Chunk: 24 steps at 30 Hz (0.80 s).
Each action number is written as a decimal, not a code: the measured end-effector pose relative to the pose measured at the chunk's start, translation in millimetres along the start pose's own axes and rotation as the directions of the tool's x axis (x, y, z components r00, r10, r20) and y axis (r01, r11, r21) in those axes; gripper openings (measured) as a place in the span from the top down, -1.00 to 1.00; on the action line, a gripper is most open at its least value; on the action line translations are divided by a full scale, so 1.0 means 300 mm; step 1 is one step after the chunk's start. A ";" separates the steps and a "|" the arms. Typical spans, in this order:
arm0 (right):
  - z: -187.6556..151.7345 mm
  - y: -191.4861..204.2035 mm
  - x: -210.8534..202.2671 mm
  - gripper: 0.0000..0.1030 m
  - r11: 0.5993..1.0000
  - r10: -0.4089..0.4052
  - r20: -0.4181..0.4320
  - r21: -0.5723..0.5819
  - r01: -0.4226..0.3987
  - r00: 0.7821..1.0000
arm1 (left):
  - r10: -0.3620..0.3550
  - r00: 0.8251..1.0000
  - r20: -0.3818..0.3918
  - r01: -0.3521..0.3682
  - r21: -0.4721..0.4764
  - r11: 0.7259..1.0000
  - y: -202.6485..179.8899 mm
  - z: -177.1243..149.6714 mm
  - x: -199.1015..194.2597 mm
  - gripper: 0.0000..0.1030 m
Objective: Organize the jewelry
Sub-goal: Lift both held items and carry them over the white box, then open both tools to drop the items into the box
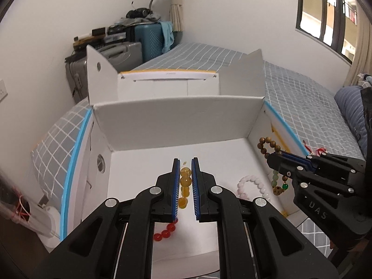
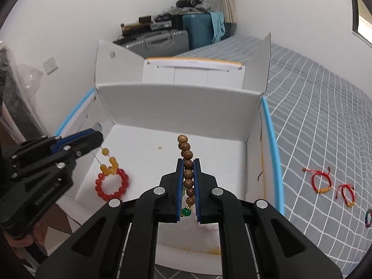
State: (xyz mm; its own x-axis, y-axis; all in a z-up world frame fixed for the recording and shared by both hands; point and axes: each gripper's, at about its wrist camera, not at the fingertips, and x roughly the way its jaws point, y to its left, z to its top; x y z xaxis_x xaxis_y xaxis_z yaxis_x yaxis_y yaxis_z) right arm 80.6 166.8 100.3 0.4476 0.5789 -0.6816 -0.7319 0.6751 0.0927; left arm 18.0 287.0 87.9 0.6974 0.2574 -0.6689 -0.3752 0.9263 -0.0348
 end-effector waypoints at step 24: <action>-0.007 0.007 -0.007 0.17 1.000 0.002 -0.013 -0.001 -0.002 1.000 | 0.017 1.000 -0.019 -0.018 -0.024 1.000 0.029 -0.011 0.014 -0.04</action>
State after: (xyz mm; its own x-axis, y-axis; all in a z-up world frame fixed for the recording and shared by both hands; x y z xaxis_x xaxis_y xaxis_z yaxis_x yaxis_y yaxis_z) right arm 77.0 166.1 100.4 0.4392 0.5742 -0.6909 -0.7332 0.6736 0.0937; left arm 15.6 295.2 82.2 0.6788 0.2680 -0.6836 -0.4018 0.9148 -0.0404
